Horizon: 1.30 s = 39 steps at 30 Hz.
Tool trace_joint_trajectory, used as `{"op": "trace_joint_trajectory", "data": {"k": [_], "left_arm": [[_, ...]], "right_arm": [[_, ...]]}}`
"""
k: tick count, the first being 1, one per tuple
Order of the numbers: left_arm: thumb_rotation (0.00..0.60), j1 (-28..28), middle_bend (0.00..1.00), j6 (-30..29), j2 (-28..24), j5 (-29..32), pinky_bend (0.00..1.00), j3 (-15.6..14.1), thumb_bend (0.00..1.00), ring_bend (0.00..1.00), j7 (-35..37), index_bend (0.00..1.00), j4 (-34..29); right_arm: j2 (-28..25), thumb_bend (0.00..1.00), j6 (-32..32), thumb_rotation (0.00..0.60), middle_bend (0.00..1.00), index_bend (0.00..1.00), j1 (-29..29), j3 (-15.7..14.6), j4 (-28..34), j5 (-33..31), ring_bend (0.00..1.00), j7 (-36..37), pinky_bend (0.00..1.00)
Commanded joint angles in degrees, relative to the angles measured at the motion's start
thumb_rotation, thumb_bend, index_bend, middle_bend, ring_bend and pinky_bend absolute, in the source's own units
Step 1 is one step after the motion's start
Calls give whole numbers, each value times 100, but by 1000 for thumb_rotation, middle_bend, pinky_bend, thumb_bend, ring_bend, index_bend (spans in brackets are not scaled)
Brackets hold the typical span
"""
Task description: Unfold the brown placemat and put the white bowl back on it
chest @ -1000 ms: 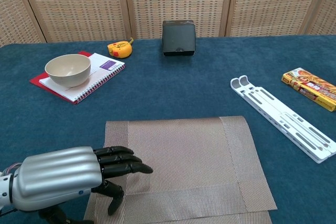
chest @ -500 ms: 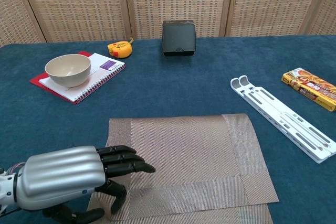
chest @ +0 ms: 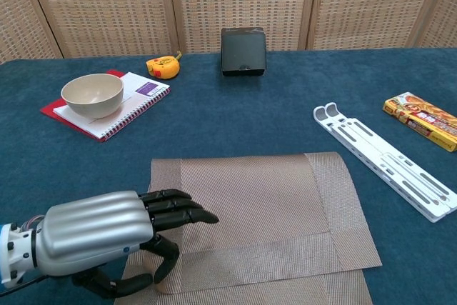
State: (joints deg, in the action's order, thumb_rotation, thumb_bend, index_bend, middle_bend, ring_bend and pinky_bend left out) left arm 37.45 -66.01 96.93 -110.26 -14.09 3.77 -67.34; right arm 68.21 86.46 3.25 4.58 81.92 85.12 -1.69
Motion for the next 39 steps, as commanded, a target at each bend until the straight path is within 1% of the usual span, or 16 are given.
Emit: {"op": "trace_joint_trajectory", "data": {"k": [1, 3, 6, 8, 9, 11, 15, 17, 20, 22, 24, 27, 30, 34, 39], "left_arm": [[600, 3, 0, -31, 39, 67, 0, 81, 522, 0, 27, 747, 3], [600, 20, 0, -44, 53, 134, 0, 168, 522, 0, 45, 752, -16], [600, 81, 0, -52, 54, 315, 0, 421, 522, 0, 75, 755, -81], [600, 184, 0, 12, 17, 530, 0, 700, 522, 0, 123, 757, -193], [600, 253, 0, 35, -26, 689, 0, 920, 522, 0, 147, 758, -279], [600, 408, 0, 218, -149, 963, 0, 1237, 522, 0, 141, 759, -486], [600, 666, 0, 603, -341, 1547, 0, 1842, 523, 0, -189, 762, -697], [600, 800, 0, 841, -399, 1883, 0, 2126, 523, 0, -334, 762, -731], [600, 1039, 0, 1233, -435, 2421, 0, 2551, 524, 0, -573, 762, -606], [600, 1181, 0, 1487, -415, 2762, 0, 2762, 524, 0, -641, 762, -503], [600, 1310, 0, 1687, -369, 3072, 0, 2940, 524, 0, -720, 762, -327], [600, 1515, 0, 1915, -192, 3483, 0, 3158, 525, 0, -875, 762, 117], [600, 1689, 0, 2118, 10, 3802, 0, 3301, 525, 0, -891, 762, 548], [600, 1901, 0, 2326, 337, 4110, 0, 3421, 525, 0, -796, 762, 1229], [600, 2075, 0, 2355, 764, 4272, 0, 3494, 525, 0, -630, 752, 2131]], "right_arm": [[1, 0, 3, 600, 0, 0, 0, 1, -1, 2, 0, -3, 0], [3, 0, 0, 600, 0, 0, 0, -1, -2, 1, 0, -5, 0], [6, 0, -3, 600, 0, 0, 2, 0, -6, -3, 0, -14, 0], [10, 0, -4, 600, 0, 0, 3, 2, -10, -5, 0, -21, 0], [13, 0, -4, 600, 0, 0, 3, 4, -14, -10, 0, -27, 0], [19, 0, -7, 600, 0, 0, 5, 9, -20, -20, 0, -40, 0], [25, 0, -19, 600, 0, 0, 10, 9, -21, -26, 0, -55, 0], [30, 0, -20, 600, 0, 0, 11, 11, -22, -31, 0, -66, 0], [39, 0, -33, 600, 0, 0, 16, 20, -34, -52, 0, -81, 0], [47, 0, -52, 600, 0, 0, 23, 24, -42, -70, 0, -94, 0], [56, 0, -75, 600, 0, 0, 30, 27, -54, -89, 0, -114, 0], [72, 0, -68, 600, 0, 0, 33, 39, -61, -103, 0, -173, 0], [79, 0, -55, 600, 0, 0, 34, 46, -53, -106, 0, -207, 0], [87, 0, -95, 600, 0, 0, 45, 63, -63, -159, 0, -233, 0], [94, 0, -159, 600, 0, 0, 54, 93, -104, -256, 0, -222, 0]]}}
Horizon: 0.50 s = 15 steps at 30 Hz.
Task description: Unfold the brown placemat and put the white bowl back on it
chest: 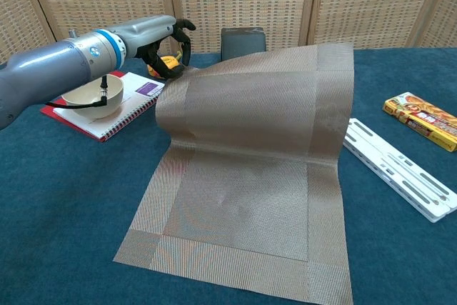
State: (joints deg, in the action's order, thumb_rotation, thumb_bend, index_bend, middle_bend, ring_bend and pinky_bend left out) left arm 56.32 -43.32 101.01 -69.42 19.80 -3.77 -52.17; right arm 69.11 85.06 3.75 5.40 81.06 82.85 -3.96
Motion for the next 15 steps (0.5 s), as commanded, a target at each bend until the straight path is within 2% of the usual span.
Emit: {"op": "trace_joint_trajectory", "data": {"k": [1, 5, 7, 8, 9, 10, 11, 13, 15], "left_arm": [[600, 224, 0, 83, 460, 214, 0, 121, 524, 0, 171, 750, 834], [600, 329, 0, 138, 756, 302, 0, 164, 524, 0, 374, 708, 1473], [600, 382, 0, 191, 884, 343, 0, 161, 512, 0, 385, 591, 1808], [600, 390, 0, 186, 914, 361, 0, 171, 491, 0, 391, 439, 1887], [600, 399, 0, 172, 951, 376, 0, 183, 446, 0, 416, 248, 1980], [600, 402, 0, 153, 974, 395, 0, 205, 395, 0, 465, 139, 2046], [600, 403, 0, 136, 986, 415, 0, 228, 297, 0, 512, 30, 2094], [600, 403, 0, 104, 972, 466, 0, 282, 92, 0, 568, 0, 2147], [600, 376, 0, -48, 843, 439, 0, 329, 16, 0, 708, 0, 2026]], "right_arm": [[5, 0, -30, 600, 0, 0, 5, 15, -24, -43, 0, 8, 0], [13, 0, -56, 600, 0, 0, 11, 21, -43, -71, 0, 5, 0], [22, 0, -56, 600, 0, 0, 14, 16, -44, -64, 0, -10, 0], [24, 0, -56, 600, 0, 0, 13, 14, -45, -63, 0, -13, 0], [29, 0, -59, 600, 0, 0, 13, 9, -47, -61, 0, -18, 0], [33, 0, -59, 600, 0, 0, 13, 6, -49, -59, 0, -24, 0], [36, 0, -61, 600, 0, 0, 13, 3, -49, -58, 0, -30, 0], [44, 0, -64, 600, 0, 0, 14, -4, -50, -52, 0, -40, 0], [49, 0, -48, 600, 0, 0, 13, -15, -43, -26, 0, -50, 0]]}}
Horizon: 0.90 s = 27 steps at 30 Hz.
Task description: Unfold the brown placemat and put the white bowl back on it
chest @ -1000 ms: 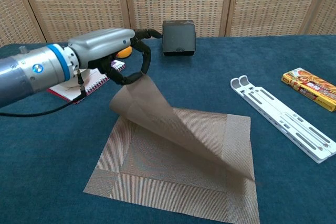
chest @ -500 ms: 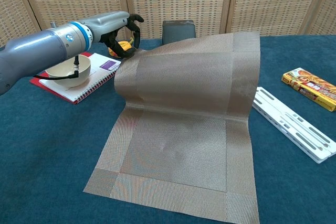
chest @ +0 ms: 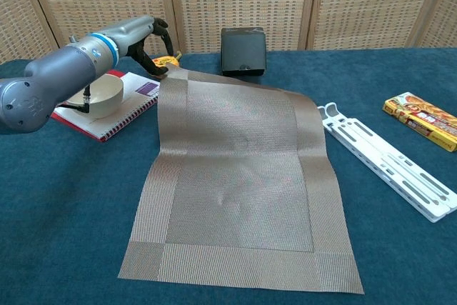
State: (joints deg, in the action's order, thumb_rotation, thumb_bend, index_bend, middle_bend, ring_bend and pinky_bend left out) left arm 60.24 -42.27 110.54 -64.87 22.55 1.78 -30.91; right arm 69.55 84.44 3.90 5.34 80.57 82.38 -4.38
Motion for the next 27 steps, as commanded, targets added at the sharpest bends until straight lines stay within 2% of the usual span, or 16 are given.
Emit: {"op": "trace_joint_trajectory", "data": {"k": [1, 7, 11, 14, 20, 27], "left_arm": [[600, -53, 0, -260, -191, -74, 0, 40, 5, 0, 236, 0, -201], [600, -373, 0, -862, -830, -426, 0, -87, 0, 0, 597, 0, -1059], [600, -757, 0, -1247, -1572, -640, 0, -246, 0, 0, 496, 0, -2076], [600, -1163, 0, -1510, -2340, -733, 0, -447, 0, 0, 8, 0, -3059], [600, -2025, 0, -2058, -3561, -338, 0, -681, 0, 0, -1038, 0, -4941], [600, -2931, 0, -2924, -4456, 121, 0, -1025, 0, 0, -1954, 0, -6685]], "right_arm": [[6, 0, 22, 600, 0, 0, -3, -12, 8, 30, 0, -12, 0], [9, 0, 51, 600, 0, 0, 2, -35, 32, 96, 0, -45, 0], [-6, 0, 77, 600, 0, 0, 59, -79, 87, 284, 0, -106, 0], [-40, 0, -3, 600, 0, 0, 176, -157, 127, 516, 0, -305, 0], [-220, 0, -467, 600, 0, 0, 607, -350, 341, 1100, 0, -757, 0], [-424, 0, -960, 600, 0, 3, 1112, -496, 736, 1653, 0, -609, 0]]}}
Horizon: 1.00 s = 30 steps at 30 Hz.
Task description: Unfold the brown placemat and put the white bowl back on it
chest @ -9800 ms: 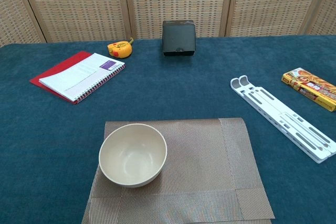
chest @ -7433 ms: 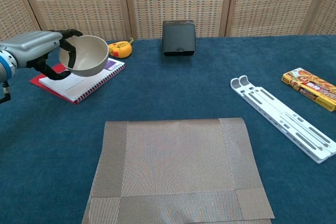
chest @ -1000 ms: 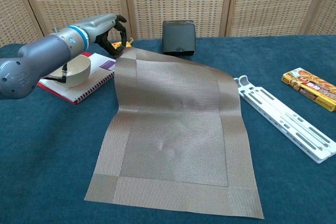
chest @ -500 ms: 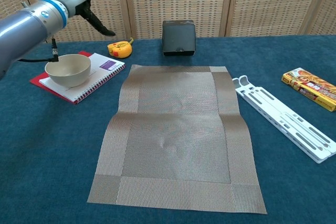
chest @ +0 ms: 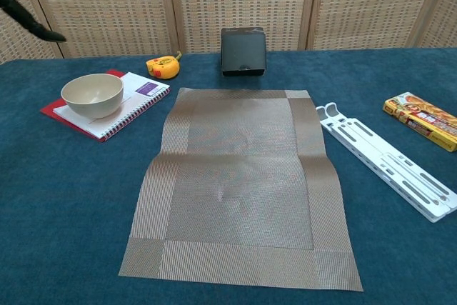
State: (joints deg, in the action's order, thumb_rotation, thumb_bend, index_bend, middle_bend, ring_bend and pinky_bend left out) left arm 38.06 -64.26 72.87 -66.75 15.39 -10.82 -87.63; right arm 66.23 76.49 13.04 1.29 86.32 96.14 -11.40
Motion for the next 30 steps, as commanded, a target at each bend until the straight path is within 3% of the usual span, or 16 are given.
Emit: {"op": "trace_joint_trajectory", "data": {"k": [1, 6, 12, 20, 30], "left_arm": [[600, -856, 0, -902, -780, 330, 0, -370, 0, 0, -785, 0, -1244], [600, -1481, 0, -1661, -1106, 244, 0, -720, 0, 0, -1173, 0, -2093], [600, -1769, 0, -1852, -1164, 68, 0, -933, 0, 0, -1141, 0, -2236], [600, -1874, 0, -1784, -991, -233, 0, -1034, 0, 0, -945, 0, -1924], [600, -1895, 0, -1689, -963, -362, 0, -967, 0, 0, -804, 0, -1786]], "right_arm": [[-101, 0, -201, 600, 0, 9, 267, -130, 195, 403, 0, 150, 0], [-53, 0, -383, 600, 0, 35, 645, -401, 298, 1171, 0, 446, 0], [99, 0, -783, 600, 0, 56, 1133, -624, 449, 1885, 0, 446, 0], [535, 0, -1827, 600, 0, 64, 1740, -630, 654, 1924, 0, 84, 0], [1308, 0, -2368, 600, 0, 63, 2094, -683, 296, 1816, 0, -95, 0]]}}
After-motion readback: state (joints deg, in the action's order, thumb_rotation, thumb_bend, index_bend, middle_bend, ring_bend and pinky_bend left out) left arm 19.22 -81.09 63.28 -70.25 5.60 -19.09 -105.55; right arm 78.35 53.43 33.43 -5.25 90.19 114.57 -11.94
